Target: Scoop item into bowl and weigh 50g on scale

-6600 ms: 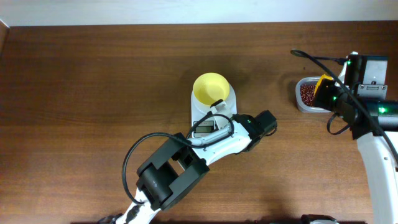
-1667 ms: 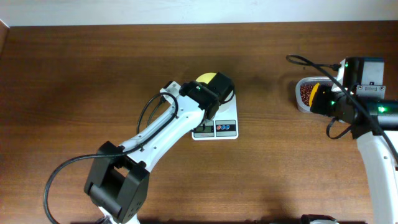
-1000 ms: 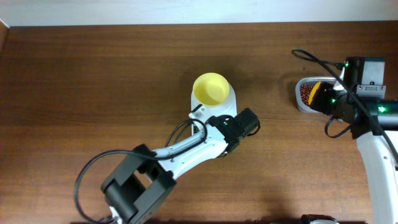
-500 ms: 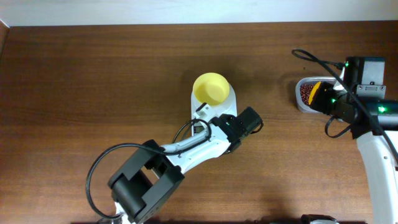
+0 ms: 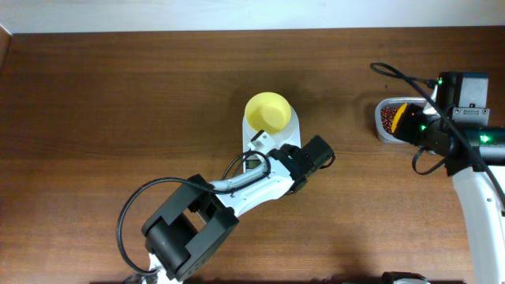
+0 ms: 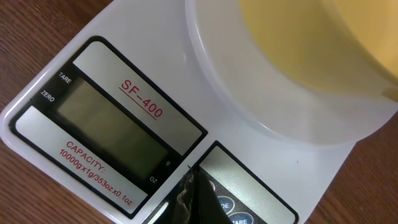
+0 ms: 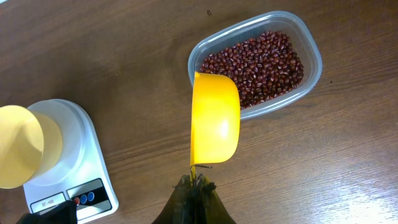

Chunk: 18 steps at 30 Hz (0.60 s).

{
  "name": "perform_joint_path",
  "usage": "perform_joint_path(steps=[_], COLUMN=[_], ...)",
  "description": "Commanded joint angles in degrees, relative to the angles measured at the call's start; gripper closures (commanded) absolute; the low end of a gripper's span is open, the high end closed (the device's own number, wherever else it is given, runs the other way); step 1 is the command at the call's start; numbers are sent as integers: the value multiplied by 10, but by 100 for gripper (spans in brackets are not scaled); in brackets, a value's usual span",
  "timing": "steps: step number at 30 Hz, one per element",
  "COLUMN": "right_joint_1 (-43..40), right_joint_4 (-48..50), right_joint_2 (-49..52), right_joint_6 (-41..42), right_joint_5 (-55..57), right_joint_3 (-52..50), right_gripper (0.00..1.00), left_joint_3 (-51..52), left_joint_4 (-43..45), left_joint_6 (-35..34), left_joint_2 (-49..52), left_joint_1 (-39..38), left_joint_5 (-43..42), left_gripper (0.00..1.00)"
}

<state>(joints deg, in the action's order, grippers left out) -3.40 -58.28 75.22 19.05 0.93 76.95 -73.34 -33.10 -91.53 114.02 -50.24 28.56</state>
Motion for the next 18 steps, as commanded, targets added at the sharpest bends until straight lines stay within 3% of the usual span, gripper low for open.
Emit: perform_joint_path(steps=[1, 18], right_joint_1=[-4, -4], right_joint_4=[2, 2], right_joint_2=[2, 2], right_joint_6=[-3, -3], right_joint_5=[-3, -3], right_joint_3=[11, 11], right_gripper=[96, 96], left_joint_3=[4, 4], left_joint_4=[1, 13], left_joint_6=[-1, 3], left_joint_2=[11, 24], left_joint_1=[0, 1], left_joint_5=[11, 13], left_gripper=[100, 100])
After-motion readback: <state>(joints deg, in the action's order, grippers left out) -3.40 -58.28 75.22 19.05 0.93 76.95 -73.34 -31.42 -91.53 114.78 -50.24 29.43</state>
